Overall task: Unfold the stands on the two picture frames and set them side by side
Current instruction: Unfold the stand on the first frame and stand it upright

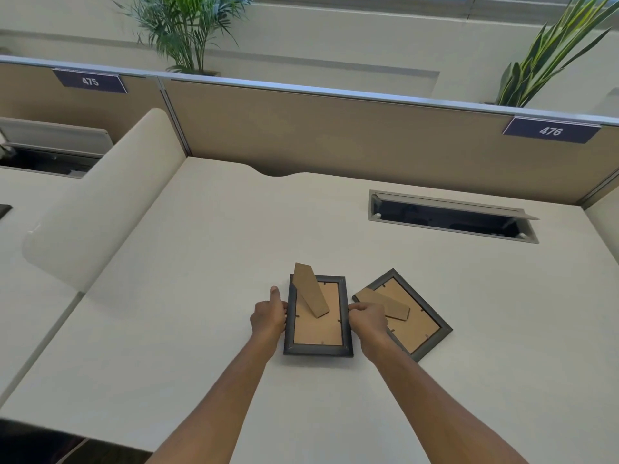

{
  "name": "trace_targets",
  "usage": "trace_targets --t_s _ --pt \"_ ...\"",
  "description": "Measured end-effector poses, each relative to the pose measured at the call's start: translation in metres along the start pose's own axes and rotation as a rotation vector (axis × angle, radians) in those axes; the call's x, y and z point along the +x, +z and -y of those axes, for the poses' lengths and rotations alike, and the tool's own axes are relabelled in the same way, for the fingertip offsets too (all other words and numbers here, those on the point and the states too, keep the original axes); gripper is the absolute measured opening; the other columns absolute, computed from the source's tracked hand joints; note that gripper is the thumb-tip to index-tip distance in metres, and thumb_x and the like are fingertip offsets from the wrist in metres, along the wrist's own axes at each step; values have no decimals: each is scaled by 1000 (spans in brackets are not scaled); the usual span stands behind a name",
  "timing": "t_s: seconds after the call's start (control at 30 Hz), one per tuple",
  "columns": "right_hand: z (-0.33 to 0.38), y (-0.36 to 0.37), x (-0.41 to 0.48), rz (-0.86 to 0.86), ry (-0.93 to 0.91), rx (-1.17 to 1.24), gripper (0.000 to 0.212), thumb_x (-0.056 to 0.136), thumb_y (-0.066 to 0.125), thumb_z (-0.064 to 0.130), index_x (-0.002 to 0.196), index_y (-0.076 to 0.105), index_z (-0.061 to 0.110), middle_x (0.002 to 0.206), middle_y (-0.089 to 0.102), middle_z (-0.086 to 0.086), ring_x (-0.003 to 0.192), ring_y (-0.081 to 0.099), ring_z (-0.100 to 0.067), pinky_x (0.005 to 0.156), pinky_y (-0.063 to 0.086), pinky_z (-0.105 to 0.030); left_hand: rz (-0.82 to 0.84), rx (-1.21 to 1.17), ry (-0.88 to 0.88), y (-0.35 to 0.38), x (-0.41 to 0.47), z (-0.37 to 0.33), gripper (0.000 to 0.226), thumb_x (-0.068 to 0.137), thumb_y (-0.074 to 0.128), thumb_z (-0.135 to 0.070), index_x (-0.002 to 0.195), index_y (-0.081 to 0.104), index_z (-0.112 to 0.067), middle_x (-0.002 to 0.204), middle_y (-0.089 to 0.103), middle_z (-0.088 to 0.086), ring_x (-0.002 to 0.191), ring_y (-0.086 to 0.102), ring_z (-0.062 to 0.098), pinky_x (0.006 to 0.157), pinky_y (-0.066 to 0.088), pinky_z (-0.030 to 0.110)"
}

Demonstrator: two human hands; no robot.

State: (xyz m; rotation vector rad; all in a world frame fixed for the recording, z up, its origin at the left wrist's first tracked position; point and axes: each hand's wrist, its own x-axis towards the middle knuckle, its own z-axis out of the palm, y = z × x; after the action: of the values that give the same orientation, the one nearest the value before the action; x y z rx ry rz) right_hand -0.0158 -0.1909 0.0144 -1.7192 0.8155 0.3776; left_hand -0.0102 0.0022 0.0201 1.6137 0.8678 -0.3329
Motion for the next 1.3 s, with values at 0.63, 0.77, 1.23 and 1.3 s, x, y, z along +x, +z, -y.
trace_targets --t_s 0.63,0.77,1.23,1.3 --pt "40 -30 -1 287 -13 576 32 95 50 -16 122 66 -8 123 69 -25 113 67 -34 111 49 -46 305 -462 135 -41 -1 -32 19 92 70 -5 108 74 4 108 76 20 100 71 30 89 59 38" --pt "42 -27 4 305 -48 624 30 95 55 -11 120 70 -4 121 73 -21 120 67 -35 112 49 -49 355 -533 145 -41 -5 -36 19 96 65 -6 111 77 -6 112 78 11 102 69 27 89 59 38" --pt "44 -24 -16 338 -139 672 31 101 51 -2 125 71 6 107 79 0 106 70 -22 82 65 -32 341 -556 213 -31 -15 -31 26 96 66 -25 119 77 -26 113 78 -2 118 63 23 87 56 36" --pt "44 -23 -19 348 -154 669 37 101 48 -6 126 70 10 113 76 1 106 70 -22 80 65 -34 380 -558 225 -31 -16 -31 31 99 57 -18 122 76 -26 119 76 -3 120 63 24 86 57 36"
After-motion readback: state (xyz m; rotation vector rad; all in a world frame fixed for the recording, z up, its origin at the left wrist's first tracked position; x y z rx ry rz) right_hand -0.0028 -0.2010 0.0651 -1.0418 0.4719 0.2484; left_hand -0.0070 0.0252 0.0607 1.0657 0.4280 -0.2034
